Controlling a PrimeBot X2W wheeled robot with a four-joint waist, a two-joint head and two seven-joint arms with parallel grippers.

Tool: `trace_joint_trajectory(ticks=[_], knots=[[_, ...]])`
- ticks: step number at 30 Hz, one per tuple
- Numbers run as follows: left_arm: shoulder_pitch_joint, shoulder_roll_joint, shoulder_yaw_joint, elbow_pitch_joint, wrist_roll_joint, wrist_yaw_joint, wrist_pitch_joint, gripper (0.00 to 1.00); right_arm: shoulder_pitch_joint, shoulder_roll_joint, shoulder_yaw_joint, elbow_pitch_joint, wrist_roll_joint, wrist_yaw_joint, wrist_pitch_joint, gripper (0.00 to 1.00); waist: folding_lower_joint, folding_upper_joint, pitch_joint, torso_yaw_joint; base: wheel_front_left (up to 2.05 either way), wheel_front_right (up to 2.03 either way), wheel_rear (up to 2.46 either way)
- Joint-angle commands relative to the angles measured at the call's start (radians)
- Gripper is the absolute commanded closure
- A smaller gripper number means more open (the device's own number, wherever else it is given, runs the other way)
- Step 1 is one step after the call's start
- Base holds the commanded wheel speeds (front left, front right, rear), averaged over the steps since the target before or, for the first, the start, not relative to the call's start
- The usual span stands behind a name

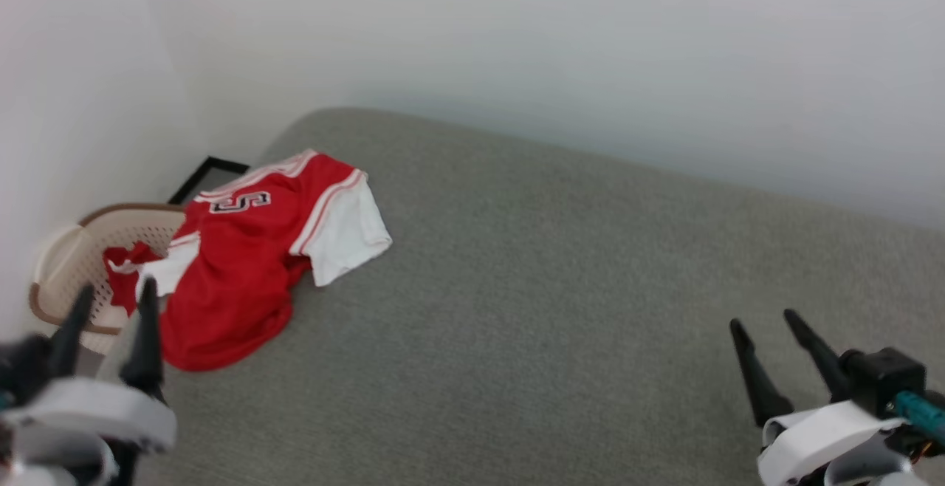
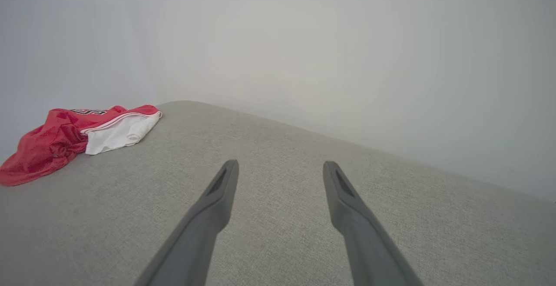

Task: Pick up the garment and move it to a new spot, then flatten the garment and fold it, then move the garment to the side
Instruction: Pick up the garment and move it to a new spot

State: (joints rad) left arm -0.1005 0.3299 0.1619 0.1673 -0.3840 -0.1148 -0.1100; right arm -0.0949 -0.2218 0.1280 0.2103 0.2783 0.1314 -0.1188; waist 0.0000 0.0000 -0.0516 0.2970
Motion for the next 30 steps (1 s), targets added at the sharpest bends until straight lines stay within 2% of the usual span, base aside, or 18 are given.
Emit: trace_joint_trajectory(ticks=[1,8,17,26,30], knots=[[-0.034,0.014,-0.002,0.006,-0.017,-0.005,0.006,0.0,-0.016,-0.01,-0.011,-0.012,-0.008,-0.001,0.006,0.0,0.0,0.0,0.065,-0.049,0.0,0.0,0.0],[-0.227,0.116,-0.027,0.093,-0.11,-0.016,0.093,0.0,-0.053,-0.036,-0.04,-0.085,-0.031,-0.001,0.043,0.0,0.0,0.0,0.208,-0.106,0.0,0.0,0.0],[-0.487,0.217,-0.112,0.317,-0.206,-0.016,0.2,0.0,-0.099,-0.053,-0.066,-0.178,-0.065,-0.001,0.09,0.0,0.0,0.0,0.38,-0.165,0.0,0.0,0.0],[-0.717,0.259,-0.195,0.644,-0.289,-0.016,0.336,0.0,-0.126,-0.064,-0.094,-0.267,-0.086,-0.001,0.126,0.0,0.0,0.0,0.516,-0.207,0.0,0.0,0.0],[-0.783,0.257,-0.236,0.758,-0.316,-0.016,0.394,0.0,-0.126,-0.065,-0.105,-0.298,-0.092,-0.001,0.137,0.0,0.0,0.0,0.553,-0.212,0.0,0.0,0.0]])
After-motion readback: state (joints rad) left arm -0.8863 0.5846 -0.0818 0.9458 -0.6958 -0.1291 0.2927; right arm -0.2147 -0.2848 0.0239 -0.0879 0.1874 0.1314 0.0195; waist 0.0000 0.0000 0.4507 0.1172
